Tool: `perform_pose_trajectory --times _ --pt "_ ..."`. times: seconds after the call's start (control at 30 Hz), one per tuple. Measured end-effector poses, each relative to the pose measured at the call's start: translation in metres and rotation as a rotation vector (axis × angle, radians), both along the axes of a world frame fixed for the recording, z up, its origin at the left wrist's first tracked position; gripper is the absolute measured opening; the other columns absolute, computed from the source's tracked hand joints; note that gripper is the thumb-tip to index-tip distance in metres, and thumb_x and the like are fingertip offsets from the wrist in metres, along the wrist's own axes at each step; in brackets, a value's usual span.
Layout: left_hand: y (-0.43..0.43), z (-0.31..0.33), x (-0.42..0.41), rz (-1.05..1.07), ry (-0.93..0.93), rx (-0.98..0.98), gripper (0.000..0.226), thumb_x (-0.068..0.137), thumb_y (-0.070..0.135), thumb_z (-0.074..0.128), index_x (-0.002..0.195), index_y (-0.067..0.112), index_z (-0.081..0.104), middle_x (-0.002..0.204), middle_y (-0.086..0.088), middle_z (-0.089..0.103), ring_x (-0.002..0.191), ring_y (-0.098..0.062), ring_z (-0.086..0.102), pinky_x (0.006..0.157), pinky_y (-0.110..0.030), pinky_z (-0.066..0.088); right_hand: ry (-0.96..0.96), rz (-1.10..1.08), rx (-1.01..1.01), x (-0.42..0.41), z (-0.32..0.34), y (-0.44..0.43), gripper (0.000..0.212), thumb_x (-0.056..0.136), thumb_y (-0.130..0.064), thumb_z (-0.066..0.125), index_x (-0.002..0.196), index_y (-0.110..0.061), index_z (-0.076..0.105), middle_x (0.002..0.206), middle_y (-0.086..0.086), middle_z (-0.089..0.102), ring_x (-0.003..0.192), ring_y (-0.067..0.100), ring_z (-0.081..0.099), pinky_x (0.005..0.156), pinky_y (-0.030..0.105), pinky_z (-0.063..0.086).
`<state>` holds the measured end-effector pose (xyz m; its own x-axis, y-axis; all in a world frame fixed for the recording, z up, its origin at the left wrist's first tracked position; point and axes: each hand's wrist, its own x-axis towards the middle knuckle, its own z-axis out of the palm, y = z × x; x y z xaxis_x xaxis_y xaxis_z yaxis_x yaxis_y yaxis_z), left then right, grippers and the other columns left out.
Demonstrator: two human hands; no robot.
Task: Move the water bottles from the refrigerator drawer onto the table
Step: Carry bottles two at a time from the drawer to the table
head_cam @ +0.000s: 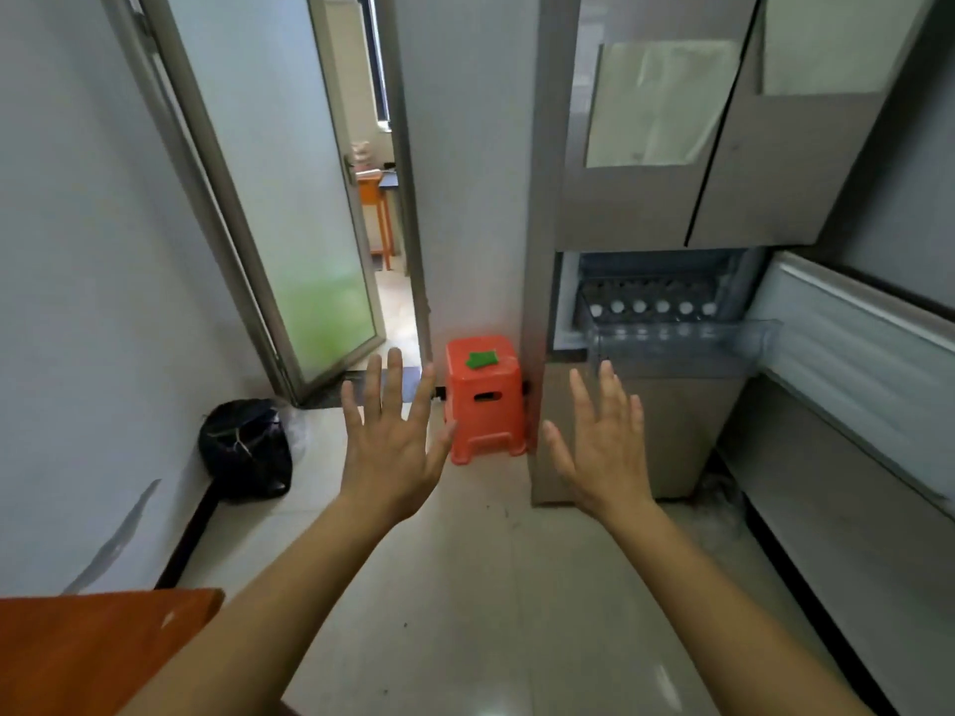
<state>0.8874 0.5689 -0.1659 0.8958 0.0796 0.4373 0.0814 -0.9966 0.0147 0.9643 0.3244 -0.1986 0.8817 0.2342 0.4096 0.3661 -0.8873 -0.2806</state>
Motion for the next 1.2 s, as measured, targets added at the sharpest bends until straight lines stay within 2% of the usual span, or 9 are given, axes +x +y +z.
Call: perform_pose_trajectory --times 0.1,0.27,0.37,0.5,0.67,0.93,1.07,1.2 --pt "-0.030 -0.010 0.077 -0.071 0.019 -0.047 0.071 0.097 0.061 0.021 0.157 0.024 0.018 0.165 -0.016 0.004 0.152 -0.036 0.000 0.118 -0.064 0.011 -0.011 -0.062 -0.058 0.055 -0.011 -0.032 0.072 0.096 -0.055 0.036 0.156 -0.015 0.027 0.163 0.021 0.010 0.150 0.036 0.016 0.120 0.055 0.014" --pt "-0.089 -0.024 0.202 -0.127 0.166 -0.078 0.076 0.092 0.067 0.001 0.158 0.028 -0.002 0.165 -0.010 -0.015 0.150 -0.031 -0.020 0.120 -0.058 -0.003 0.071 -0.190 -0.136 0.139 -0.013 -0.096 0.073 0.099 -0.055 0.037 0.159 -0.019 0.014 0.165 0.018 -0.001 0.153 0.033 0.007 0.123 0.052 0.012" --pt "-0.131 -0.030 0.269 -0.198 0.263 -0.038 0.075 0.092 0.065 -0.004 0.156 0.027 -0.012 0.164 -0.012 -0.019 0.149 -0.032 -0.022 0.120 -0.058 -0.002 0.093 -0.254 -0.166 0.179 -0.014 -0.144 0.074 0.099 -0.055 0.036 0.159 -0.019 0.013 0.165 0.019 -0.001 0.152 0.034 0.011 0.122 0.052 0.016" --pt "-0.186 -0.035 0.338 -0.306 0.347 0.005 0.073 0.097 0.064 0.006 0.158 0.026 -0.008 0.164 -0.012 -0.019 0.150 -0.031 -0.021 0.120 -0.060 -0.001 0.119 -0.361 -0.143 0.224 -0.019 -0.205 0.074 0.100 -0.054 0.039 0.159 -0.018 0.013 0.165 0.021 0.001 0.150 0.036 0.016 0.121 0.052 0.019" --pt "-0.245 -0.049 0.416 -0.346 0.392 0.027 0.072 0.099 0.063 0.010 0.157 0.028 -0.011 0.164 -0.010 -0.018 0.150 -0.029 -0.020 0.121 -0.057 -0.003 0.155 -0.416 -0.104 0.295 -0.035 -0.270 0.074 0.100 -0.056 0.035 0.159 -0.020 0.009 0.164 0.020 0.001 0.150 0.036 0.016 0.121 0.049 0.013" --pt "-0.309 -0.083 0.516 -0.196 0.475 -0.036 0.070 0.099 0.063 0.013 0.158 0.029 -0.005 0.166 -0.010 -0.012 0.152 -0.029 -0.013 0.122 -0.056 -0.002 0.307 -0.274 -0.123 0.435 -0.065 -0.338 0.073 0.101 -0.057 0.029 0.158 -0.017 0.013 0.162 0.023 0.015 0.149 0.037 0.019 0.121 0.052 0.018" --pt "-0.325 -0.093 0.552 -0.138 0.505 -0.084 0.071 0.099 0.063 0.013 0.159 0.027 -0.003 0.166 -0.009 -0.009 0.153 -0.028 -0.010 0.122 -0.056 0.001 0.372 -0.158 -0.183 0.496 -0.068 -0.348 0.068 0.102 -0.055 0.029 0.158 -0.018 0.016 0.162 0.019 0.019 0.149 0.034 0.020 0.121 0.051 0.017" --pt "-0.333 -0.106 0.584 -0.116 0.550 -0.107 0.071 0.100 0.062 0.017 0.159 0.026 0.002 0.166 -0.009 -0.001 0.153 -0.028 -0.001 0.121 -0.055 0.006 0.411 -0.073 -0.223 0.544 -0.074 -0.343 0.067 0.102 -0.054 0.030 0.157 -0.017 0.019 0.159 0.019 0.027 0.145 0.036 0.027 0.118 0.048 0.022"
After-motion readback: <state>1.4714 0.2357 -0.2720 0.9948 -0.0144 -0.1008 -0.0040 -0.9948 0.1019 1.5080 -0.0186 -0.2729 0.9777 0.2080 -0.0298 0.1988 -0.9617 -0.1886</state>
